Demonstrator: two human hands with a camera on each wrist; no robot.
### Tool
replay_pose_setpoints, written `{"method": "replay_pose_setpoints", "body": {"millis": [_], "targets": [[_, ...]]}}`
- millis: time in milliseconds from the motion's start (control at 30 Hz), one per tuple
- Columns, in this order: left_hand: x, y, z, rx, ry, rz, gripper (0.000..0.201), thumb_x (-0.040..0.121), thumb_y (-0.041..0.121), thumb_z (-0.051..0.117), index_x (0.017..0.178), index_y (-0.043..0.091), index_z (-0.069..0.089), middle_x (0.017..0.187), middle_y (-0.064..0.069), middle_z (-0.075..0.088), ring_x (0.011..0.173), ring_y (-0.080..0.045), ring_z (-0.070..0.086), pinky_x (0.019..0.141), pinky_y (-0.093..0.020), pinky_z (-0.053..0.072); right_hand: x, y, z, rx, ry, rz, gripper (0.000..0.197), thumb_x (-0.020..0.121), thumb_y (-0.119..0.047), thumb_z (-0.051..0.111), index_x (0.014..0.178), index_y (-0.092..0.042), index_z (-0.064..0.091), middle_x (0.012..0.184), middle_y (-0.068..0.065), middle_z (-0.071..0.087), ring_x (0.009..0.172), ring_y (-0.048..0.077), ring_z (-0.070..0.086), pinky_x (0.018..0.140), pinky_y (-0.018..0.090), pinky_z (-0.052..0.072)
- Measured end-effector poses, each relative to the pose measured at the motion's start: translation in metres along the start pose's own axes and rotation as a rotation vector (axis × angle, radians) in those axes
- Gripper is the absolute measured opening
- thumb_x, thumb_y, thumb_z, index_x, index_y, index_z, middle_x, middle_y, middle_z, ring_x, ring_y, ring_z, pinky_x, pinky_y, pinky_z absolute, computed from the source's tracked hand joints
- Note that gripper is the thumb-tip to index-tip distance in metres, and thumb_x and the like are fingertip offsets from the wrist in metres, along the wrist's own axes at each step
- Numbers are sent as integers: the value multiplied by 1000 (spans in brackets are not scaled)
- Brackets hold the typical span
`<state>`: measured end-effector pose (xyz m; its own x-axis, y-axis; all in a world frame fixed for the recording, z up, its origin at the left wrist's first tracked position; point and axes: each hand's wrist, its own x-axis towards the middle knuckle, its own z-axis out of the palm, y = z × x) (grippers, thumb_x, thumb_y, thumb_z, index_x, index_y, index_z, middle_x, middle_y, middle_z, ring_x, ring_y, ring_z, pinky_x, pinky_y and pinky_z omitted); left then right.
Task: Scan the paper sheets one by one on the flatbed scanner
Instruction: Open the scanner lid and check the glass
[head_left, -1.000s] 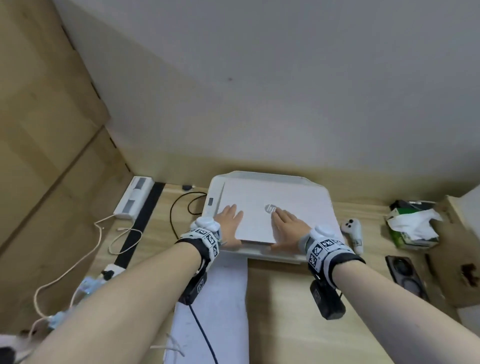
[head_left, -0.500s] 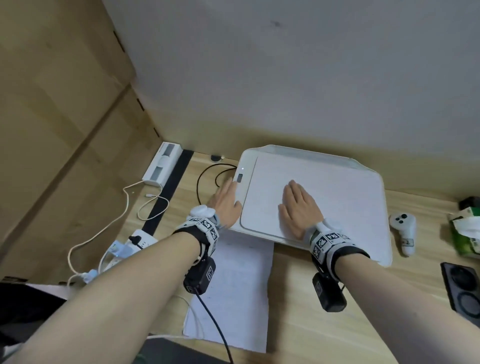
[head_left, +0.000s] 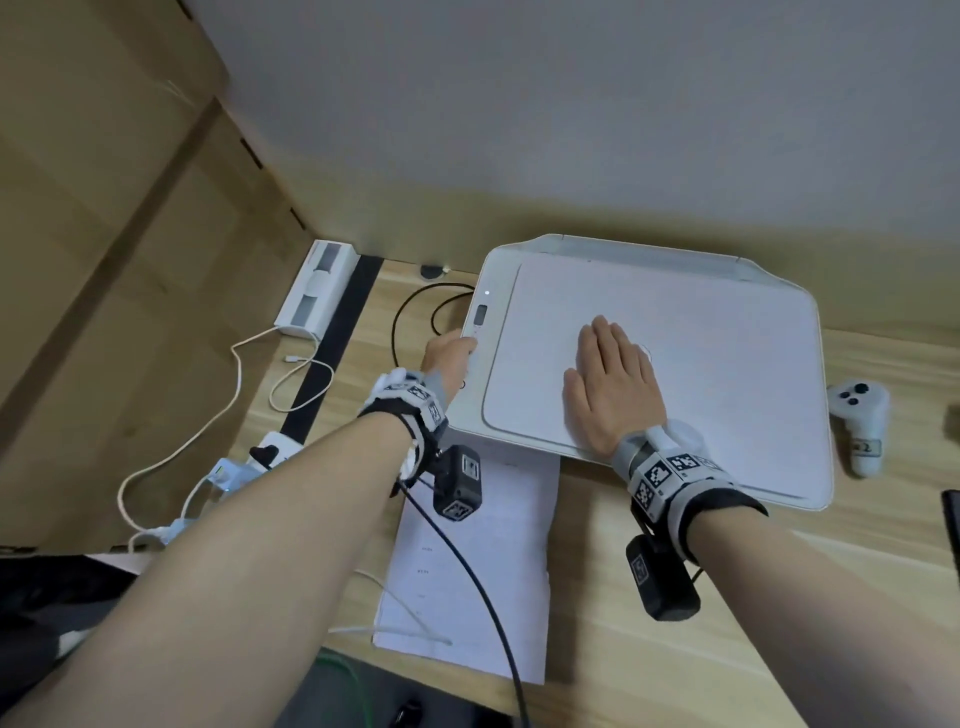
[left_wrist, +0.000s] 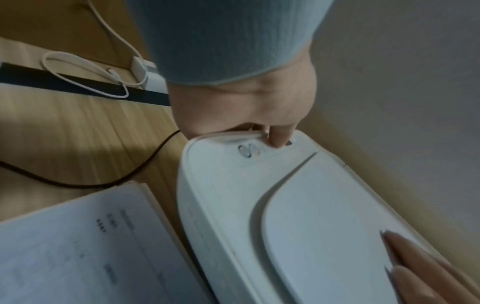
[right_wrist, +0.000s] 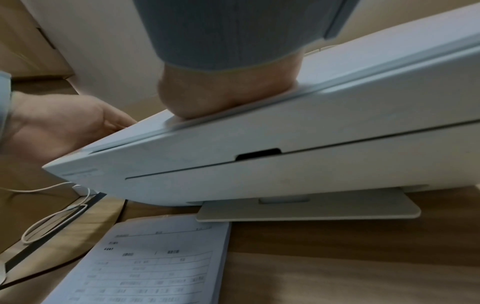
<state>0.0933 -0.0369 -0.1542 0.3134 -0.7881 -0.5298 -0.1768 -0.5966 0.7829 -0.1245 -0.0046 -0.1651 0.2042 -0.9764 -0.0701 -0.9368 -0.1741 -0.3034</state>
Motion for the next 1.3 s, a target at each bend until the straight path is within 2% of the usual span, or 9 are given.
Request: {"method": "replay_pose_setpoints", "body": {"millis": [67,233,333,533,667,833,967,1100,1300], "targets": [[2,4,-5,-2,-4,-3,23,93,8,49,85,20,67,71,-4,52,63,-19,46,50,-20,37,0,-1,-1,2,9,-4,62,102,-38,24,158,-12,15,166,6,10,153,24,7,124,42,8],[-4,-6,5,-50,-3,51,12,96,16,46,92,21,57,74,-6,43,62,-18,34,57,-28,25,-1,-1,-2,-2,-3,10,63,102,-39,23,159,-15,11,167,3,5,153,20,2,125,40,4],[-1,-10,4,-95,-4,44,9,95,22,48,93,22,57,81,-4,49,72,-16,42,65,-28,31,-1,-1,-2,-5,-9,10,63,102,-39,22,159,-15,10,167,2,4,154,20,1,125,40,3],[10,-19,2,-265,-46,-73,61,81,69,48,111,21,70,101,-1,76,94,-22,70,87,-34,52,-1,-1,-1,-13,-1,8,63,102,-39,23,159,-14,12,167,3,6,153,21,3,125,40,4],[7,-18,2,-162,1,66,17,97,30,51,101,24,67,63,12,55,62,-12,49,58,-25,38,0,-2,0,-7,1,12,64,100,-41,21,158,-15,14,167,3,8,153,21,4,124,41,6],[3,-16,3,-108,14,159,25,99,20,48,114,22,68,56,16,48,51,-5,40,50,-22,31,0,-2,-1,-14,12,13,63,101,-39,25,158,-14,15,167,4,9,153,22,6,124,42,8],[-9,-7,4,-39,0,188,32,101,17,41,127,20,60,99,4,63,87,-16,54,67,-25,39,-1,-4,-4,-26,-9,11,63,102,-39,23,158,-14,13,167,4,6,153,22,4,124,41,6],[-20,4,3,111,-59,247,60,96,30,38,153,29,21,152,0,40,137,-29,39,112,-45,32,-2,-2,-18,-41,-94,-6,65,103,-43,20,159,-14,6,167,5,-2,154,21,-1,124,40,2],[-45,21,10,726,-109,638,70,96,32,39,157,18,8,165,1,5,152,-19,3,123,-38,8,-29,27,-47,-129,-229,-103,63,103,-46,32,158,-21,12,167,-1,5,153,21,9,122,40,17]]}}
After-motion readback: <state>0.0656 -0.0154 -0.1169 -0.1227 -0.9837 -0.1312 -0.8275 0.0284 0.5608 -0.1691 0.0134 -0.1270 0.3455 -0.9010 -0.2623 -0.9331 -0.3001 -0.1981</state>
